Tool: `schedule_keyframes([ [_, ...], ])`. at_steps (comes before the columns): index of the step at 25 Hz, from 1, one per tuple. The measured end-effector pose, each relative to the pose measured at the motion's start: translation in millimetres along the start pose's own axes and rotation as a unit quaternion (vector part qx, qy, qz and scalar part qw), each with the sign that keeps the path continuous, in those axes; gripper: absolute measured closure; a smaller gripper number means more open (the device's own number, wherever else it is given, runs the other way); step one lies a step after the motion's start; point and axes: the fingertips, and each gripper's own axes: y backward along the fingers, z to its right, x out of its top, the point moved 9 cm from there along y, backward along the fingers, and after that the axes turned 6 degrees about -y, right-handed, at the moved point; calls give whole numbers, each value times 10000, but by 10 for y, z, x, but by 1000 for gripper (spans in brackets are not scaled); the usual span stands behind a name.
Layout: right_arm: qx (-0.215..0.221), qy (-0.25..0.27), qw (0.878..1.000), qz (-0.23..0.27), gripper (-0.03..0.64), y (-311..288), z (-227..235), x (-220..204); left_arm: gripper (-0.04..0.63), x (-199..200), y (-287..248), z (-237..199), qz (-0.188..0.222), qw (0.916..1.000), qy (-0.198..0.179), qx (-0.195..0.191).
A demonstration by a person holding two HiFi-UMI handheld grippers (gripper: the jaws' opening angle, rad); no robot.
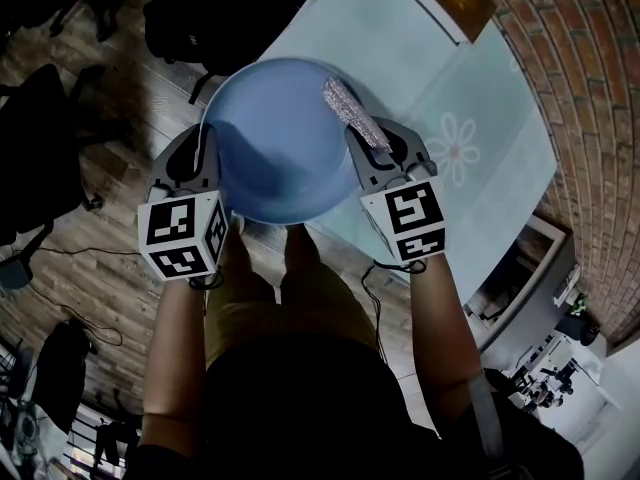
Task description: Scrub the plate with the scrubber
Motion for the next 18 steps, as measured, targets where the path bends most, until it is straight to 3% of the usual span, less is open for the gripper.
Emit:
schedule_keyframes([
  [18,455,-139,9968,-644,529,339,-324,-217,561,-20,23,-27,27,9999,-22,-102],
])
